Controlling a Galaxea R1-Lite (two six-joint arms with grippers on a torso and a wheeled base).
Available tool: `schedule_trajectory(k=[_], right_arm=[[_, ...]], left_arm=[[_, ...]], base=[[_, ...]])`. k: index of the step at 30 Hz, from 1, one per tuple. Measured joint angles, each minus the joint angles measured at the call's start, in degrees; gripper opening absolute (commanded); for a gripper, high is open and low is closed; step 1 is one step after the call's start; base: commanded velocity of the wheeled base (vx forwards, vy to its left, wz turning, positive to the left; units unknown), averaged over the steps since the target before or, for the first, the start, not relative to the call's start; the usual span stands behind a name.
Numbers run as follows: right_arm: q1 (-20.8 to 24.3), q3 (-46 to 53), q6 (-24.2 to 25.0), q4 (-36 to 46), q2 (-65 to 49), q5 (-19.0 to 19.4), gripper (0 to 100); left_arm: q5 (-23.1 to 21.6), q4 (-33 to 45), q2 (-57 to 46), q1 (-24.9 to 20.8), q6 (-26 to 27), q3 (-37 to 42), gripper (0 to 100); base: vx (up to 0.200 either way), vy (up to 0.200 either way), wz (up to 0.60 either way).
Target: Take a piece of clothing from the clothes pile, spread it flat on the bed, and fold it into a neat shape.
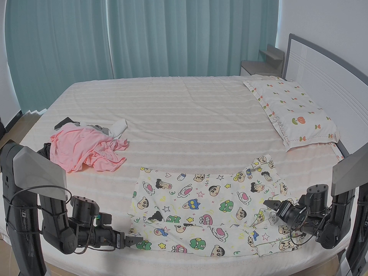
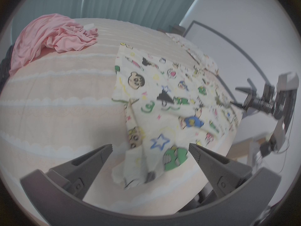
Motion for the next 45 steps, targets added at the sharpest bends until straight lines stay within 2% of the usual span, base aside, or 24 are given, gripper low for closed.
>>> schedule_trajectory(k=[2, 5, 16, 17, 35, 36, 45], right_arm=[[0.01, 0.0, -0.02, 0.0, 0.01, 0.0, 100], [0.04, 0.0, -0.02, 0.0, 0.01, 0.0, 100], [0.33, 0.09, -0.06, 0.0, 0.12, 0.0, 100], [0.33, 0.09, -0.09, 0.0, 0.12, 0.0, 100], [0.39, 0.13, -0.06, 0.0, 0.2, -0.05, 100], [0.39, 0.13, -0.09, 0.0, 0.2, -0.07, 100], [0.44, 0.22, -0.11, 0.0, 0.23, -0.09, 100]], left_arm=[[-2.41, -0.79, -0.5, -0.04, -3.27, -1.0, 100], [-4.85, -1.34, -0.98, -0.22, -4.66, -2.84, 100], [-4.92, -1.21, 2.01, -0.3, -4.71, -9.61, 100], [-4.92, -1.21, 2.23, -0.3, -4.71, -9.74, 0], [-4.92, -1.17, 3.13, -0.22, -4.11, -8.83, 0], [-4.95, -1.17, 3.13, -0.22, -4.11, -8.67, 100], [-4.92, -1.65, 3.17, -0.11, -4.06, -7.45, 100]], base=[[0.0, 0.0, 0.0], [0.0, 0.0, 0.0], [0.0, 0.0, 0.0], [0.0, 0.0, 0.0], [0.0, 0.0, 0.0], [0.0, 0.0, 0.0], [0.0, 0.0, 0.0]])
